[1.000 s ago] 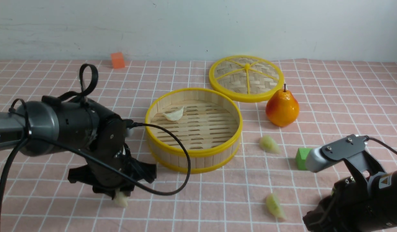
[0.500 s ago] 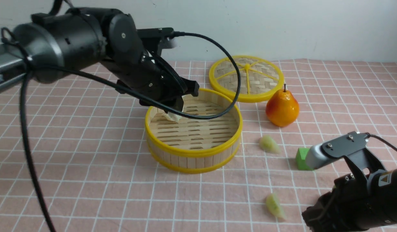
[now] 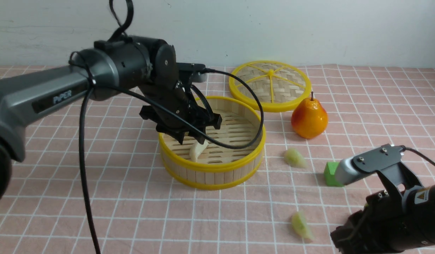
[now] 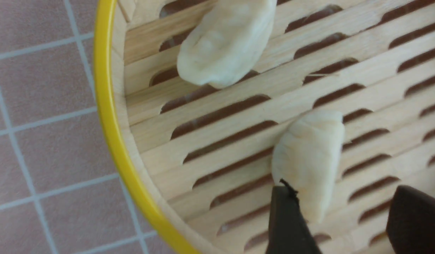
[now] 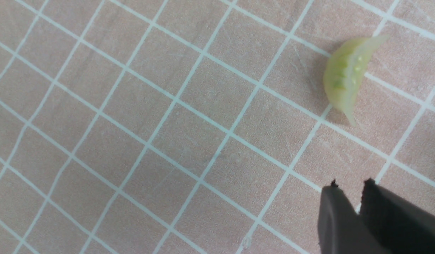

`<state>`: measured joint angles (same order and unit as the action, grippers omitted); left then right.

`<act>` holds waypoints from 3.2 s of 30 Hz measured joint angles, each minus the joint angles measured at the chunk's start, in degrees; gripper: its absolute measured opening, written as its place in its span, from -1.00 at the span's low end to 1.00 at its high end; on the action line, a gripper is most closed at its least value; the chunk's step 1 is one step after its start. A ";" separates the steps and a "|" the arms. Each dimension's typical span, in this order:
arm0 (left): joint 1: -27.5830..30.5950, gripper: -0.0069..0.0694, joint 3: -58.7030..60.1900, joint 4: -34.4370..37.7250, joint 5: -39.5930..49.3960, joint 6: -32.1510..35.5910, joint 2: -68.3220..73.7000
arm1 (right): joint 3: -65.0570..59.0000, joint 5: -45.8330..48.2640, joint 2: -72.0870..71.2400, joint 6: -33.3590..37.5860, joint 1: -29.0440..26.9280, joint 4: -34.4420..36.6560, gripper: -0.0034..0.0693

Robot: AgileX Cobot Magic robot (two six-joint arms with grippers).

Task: Put the dumplings into the steamer on the table with the pink tablecloth.
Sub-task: 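Place the dumpling into the bamboo steamer basket with the left gripper, then reach for and grasp a dumpling lying on the table beside the steamer, then place the dumpling in the bamboo steamer basket with the right gripper, then reach for and grasp a dumpling lying on the table beside the steamer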

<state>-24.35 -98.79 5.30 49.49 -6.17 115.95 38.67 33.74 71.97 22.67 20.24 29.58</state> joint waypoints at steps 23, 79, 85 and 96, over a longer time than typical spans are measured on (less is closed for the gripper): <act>0.00 -0.86 54.24 -5.66 -13.69 -6.44 -78.86 | 35.04 -0.96 31.77 -7.26 -6.54 -10.77 0.23; 0.00 -0.86 79.97 -24.48 -20.64 -20.32 -102.74 | 59.84 -1.69 51.27 18.98 -1.53 24.90 0.42; 0.00 -0.86 79.97 -24.43 -20.36 -20.54 -102.74 | 59.95 23.54 39.83 -9.13 -4.74 -8.21 0.26; 0.00 -0.86 79.97 -23.41 -23.08 -20.73 -102.74 | 40.24 31.67 34.06 -19.98 4.02 -23.55 0.25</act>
<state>-24.35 -18.82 -18.11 26.41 -26.91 13.21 78.91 65.41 106.02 2.70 24.26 6.04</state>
